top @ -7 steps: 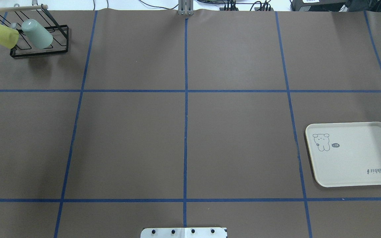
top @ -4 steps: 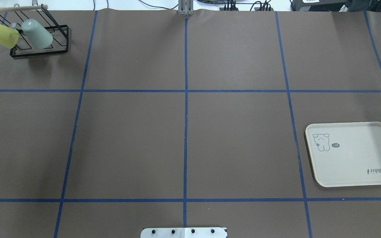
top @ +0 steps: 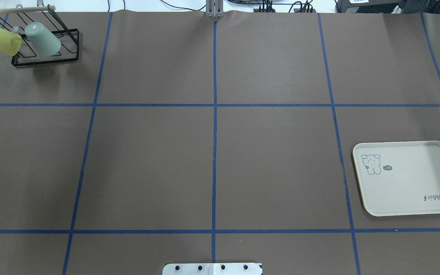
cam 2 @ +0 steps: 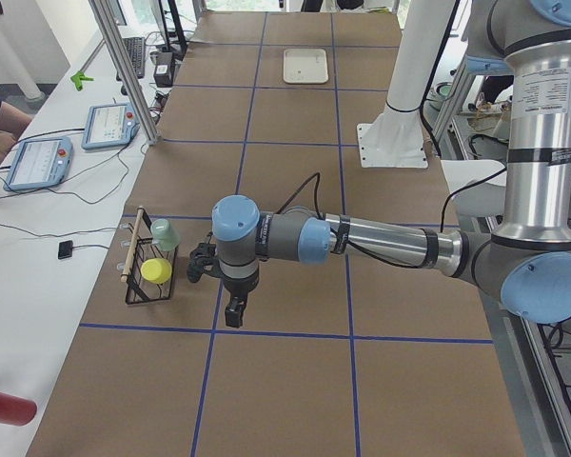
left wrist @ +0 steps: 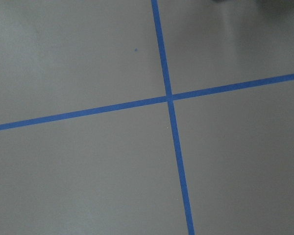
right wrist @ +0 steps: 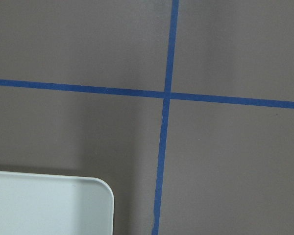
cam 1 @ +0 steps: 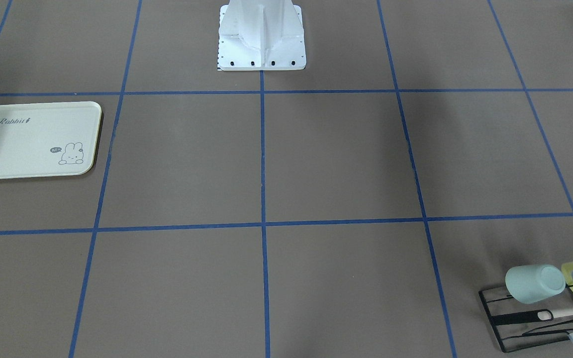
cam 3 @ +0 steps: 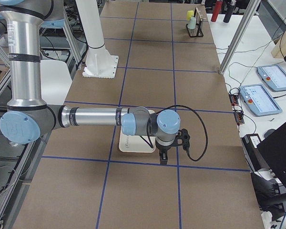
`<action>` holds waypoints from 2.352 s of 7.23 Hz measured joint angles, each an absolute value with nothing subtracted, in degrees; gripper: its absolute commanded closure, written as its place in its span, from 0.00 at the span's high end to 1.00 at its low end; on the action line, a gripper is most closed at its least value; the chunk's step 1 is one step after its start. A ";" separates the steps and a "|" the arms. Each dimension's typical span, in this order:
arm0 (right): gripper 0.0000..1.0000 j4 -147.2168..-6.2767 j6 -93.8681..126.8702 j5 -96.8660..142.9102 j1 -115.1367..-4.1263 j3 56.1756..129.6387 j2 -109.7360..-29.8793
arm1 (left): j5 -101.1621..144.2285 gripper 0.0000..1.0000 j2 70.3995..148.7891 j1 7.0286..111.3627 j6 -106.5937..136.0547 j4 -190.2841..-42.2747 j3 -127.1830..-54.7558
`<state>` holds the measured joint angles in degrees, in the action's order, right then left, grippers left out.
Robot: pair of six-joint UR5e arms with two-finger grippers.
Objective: Left arm grabs green cup and hands to right arm on tray
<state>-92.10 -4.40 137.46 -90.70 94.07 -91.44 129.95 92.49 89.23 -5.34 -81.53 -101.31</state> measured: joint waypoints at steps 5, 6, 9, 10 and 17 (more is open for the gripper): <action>0.99 -92.06 -4.39 137.46 -90.70 94.27 -91.38 | 129.69 1.00 100.79 83.92 -4.68 -70.87 -110.01; 0.99 -92.04 -4.40 137.45 -90.70 94.57 -91.35 | 129.68 1.00 101.01 82.84 -2.35 -73.13 -110.24; 0.99 -92.02 -4.39 137.35 -90.70 95.27 -91.40 | 129.69 1.00 101.30 78.96 15.78 -88.37 -107.79; 0.99 -92.02 -4.40 137.29 -90.70 95.36 -91.45 | 129.56 1.00 101.37 78.38 21.97 -95.41 -105.42; 0.99 -92.10 -4.39 135.50 -90.68 95.84 -91.62 | 97.18 1.00 103.29 64.48 52.88 -120.93 -99.30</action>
